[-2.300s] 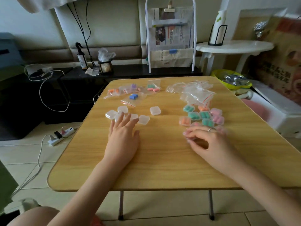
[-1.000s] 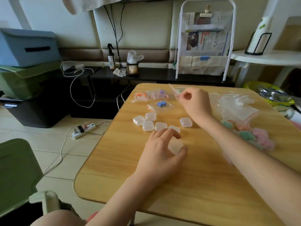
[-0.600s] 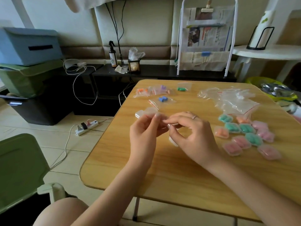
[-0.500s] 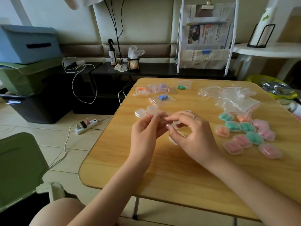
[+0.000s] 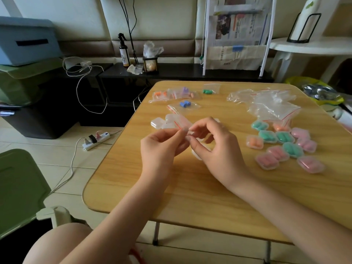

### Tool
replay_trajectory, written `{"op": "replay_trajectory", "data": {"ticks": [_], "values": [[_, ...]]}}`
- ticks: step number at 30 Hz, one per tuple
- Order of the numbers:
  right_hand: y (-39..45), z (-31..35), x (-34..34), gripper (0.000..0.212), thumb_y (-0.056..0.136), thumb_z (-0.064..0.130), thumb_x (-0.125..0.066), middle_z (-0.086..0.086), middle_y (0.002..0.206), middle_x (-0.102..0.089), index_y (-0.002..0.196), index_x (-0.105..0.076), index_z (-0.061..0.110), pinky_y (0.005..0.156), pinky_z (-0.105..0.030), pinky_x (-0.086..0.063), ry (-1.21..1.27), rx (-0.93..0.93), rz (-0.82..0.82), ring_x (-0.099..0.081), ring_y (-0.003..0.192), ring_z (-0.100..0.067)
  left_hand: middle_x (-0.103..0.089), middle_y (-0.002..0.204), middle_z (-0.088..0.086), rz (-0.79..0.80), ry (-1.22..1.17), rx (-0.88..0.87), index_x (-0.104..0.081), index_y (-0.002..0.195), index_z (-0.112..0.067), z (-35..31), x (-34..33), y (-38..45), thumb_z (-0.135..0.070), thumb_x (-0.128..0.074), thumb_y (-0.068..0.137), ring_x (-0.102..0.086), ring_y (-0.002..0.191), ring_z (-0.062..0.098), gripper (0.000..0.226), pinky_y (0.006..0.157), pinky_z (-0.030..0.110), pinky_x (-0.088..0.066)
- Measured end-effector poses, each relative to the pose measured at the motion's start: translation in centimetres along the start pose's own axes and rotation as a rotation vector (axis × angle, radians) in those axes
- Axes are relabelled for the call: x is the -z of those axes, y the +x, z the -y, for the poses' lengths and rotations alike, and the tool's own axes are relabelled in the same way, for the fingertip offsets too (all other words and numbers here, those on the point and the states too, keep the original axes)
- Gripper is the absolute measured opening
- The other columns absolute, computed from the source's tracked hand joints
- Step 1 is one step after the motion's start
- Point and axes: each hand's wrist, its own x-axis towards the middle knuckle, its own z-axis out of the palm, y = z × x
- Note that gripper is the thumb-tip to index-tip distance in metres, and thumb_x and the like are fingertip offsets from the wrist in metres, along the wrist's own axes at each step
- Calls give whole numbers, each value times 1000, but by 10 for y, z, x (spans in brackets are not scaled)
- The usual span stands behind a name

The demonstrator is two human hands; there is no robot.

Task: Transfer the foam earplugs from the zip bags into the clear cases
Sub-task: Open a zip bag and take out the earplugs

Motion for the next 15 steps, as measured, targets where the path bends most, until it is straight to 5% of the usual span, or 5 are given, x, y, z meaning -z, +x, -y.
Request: {"op": "replay_trajectory", "data": {"ticks": [6, 13, 15], "values": [[1, 5, 2, 21, 86, 11, -68, 5, 86, -62, 106, -63, 15, 64, -18, -48, 159, -65, 58, -59, 78, -10, -70, 76, 12, 63, -21, 43, -63, 70, -4, 2, 2, 3, -12, -74, 79, -72, 80, 22, 16, 67, 25, -56], [7, 3, 6, 3, 82, 20, -71, 20, 69, -64, 83, -69, 18, 63, -12, -43, 364, -265, 64, -58, 66, 1, -70, 75, 8, 145, 15, -1, -64, 76, -4, 4, 2, 7, -14, -70, 82, -70, 77, 16, 12, 71, 24, -55], [9, 0, 8, 13, 78, 32, -70, 14, 67, -64, 78, -68, 19, 63, -16, -45, 473, -363, 72, -57, 66, 0, -71, 72, 4, 153, 33, -30, -63, 78, -4, 4, 2, 7, -12, -68, 82, -70, 76, 14, 10, 71, 24, -56]]}}
